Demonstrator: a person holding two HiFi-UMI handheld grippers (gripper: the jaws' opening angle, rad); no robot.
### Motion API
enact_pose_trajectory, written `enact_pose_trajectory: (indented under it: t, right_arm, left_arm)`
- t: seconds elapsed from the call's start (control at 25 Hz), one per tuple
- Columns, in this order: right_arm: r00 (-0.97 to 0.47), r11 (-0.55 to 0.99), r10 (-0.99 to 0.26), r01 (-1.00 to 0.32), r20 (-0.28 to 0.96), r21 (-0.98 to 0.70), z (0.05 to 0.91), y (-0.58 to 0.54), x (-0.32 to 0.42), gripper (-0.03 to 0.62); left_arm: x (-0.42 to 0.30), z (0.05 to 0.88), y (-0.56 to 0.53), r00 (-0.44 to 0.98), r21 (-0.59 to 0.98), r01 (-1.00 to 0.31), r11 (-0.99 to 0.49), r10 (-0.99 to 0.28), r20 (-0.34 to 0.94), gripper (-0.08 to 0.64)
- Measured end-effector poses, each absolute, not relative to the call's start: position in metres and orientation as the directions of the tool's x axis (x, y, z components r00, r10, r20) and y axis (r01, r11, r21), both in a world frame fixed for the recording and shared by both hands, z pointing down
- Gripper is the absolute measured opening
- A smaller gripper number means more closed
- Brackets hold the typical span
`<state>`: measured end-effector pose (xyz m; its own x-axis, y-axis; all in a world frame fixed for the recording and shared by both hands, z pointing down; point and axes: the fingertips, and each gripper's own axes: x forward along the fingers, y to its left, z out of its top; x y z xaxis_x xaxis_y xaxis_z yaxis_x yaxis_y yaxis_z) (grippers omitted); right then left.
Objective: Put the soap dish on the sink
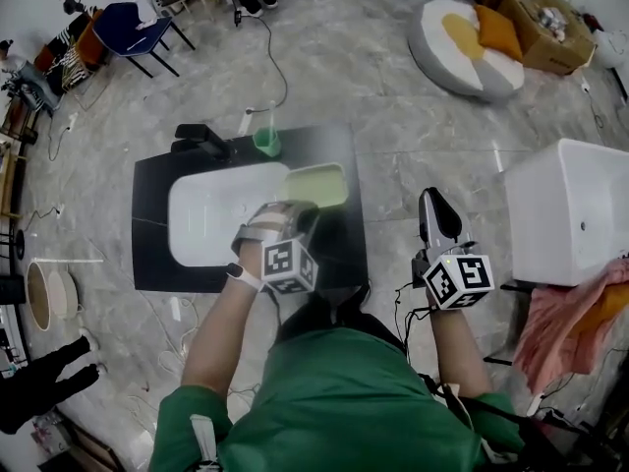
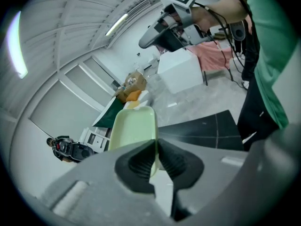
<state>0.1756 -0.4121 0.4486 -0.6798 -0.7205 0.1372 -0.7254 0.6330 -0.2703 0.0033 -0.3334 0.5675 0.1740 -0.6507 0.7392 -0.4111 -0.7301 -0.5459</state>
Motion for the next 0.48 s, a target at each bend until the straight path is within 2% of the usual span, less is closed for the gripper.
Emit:
enact_pose_trajectory:
  t: [0.48]
  right_arm:
    - [-0.628,0.568,-0.739,-0.775,0.244,-0.278,0.495,-0.45,0.157,0.032]
  left_arm:
    - [-0.02,0.646,-0.391,0.23,-0.441,-0.42,-0.793,-0.563,0.794,0.02]
